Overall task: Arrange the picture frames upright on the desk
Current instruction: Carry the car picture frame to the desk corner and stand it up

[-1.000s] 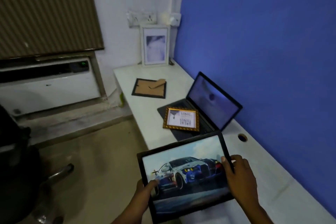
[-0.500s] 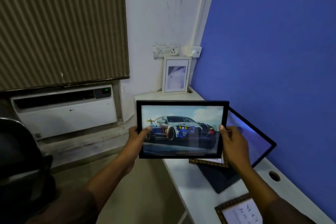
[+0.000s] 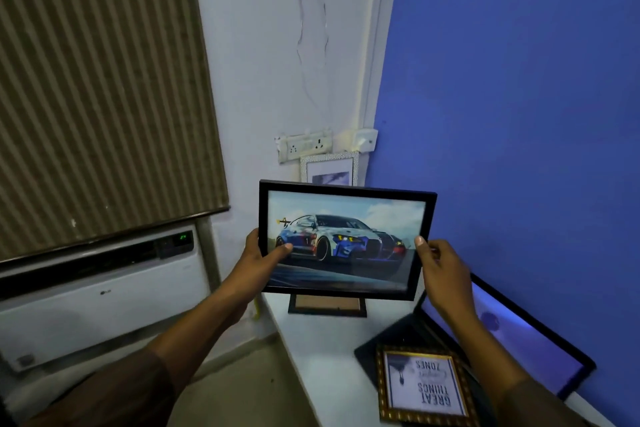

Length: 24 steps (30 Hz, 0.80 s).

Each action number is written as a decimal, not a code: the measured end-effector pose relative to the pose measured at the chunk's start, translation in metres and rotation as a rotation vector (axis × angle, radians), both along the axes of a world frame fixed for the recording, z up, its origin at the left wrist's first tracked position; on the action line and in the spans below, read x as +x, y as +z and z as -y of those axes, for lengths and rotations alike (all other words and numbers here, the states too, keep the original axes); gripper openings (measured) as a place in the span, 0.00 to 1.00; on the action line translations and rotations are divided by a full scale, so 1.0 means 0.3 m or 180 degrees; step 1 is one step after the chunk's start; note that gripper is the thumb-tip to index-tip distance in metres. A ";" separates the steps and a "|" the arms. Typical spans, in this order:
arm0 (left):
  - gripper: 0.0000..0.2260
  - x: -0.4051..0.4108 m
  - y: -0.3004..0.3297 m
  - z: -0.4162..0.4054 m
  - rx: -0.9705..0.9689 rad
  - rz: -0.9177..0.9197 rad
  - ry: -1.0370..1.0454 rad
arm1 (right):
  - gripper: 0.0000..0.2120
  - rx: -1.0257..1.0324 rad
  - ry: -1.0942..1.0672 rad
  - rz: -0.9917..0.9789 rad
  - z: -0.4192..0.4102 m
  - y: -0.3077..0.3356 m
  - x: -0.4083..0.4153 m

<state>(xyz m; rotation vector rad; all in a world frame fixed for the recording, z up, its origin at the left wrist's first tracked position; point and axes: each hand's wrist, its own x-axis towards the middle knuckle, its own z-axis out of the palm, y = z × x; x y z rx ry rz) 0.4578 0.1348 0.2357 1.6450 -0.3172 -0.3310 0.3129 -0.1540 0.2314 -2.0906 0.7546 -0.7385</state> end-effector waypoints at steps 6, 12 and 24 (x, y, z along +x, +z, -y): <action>0.28 0.334 0.000 0.236 0.0171 0.0019 -0.0112 | 0.18 0.0353 -0.0017 0.0099 0.201 -0.058 0.264; 0.28 0.537 -0.024 0.433 0.0265 -0.0068 -0.0266 | 0.18 0.0352 -0.0015 -0.0093 0.397 -0.044 0.429; 0.23 0.786 -0.116 0.853 0.0319 -0.0102 -0.0849 | 0.29 0.0358 -0.0556 -0.0654 0.717 -0.079 0.535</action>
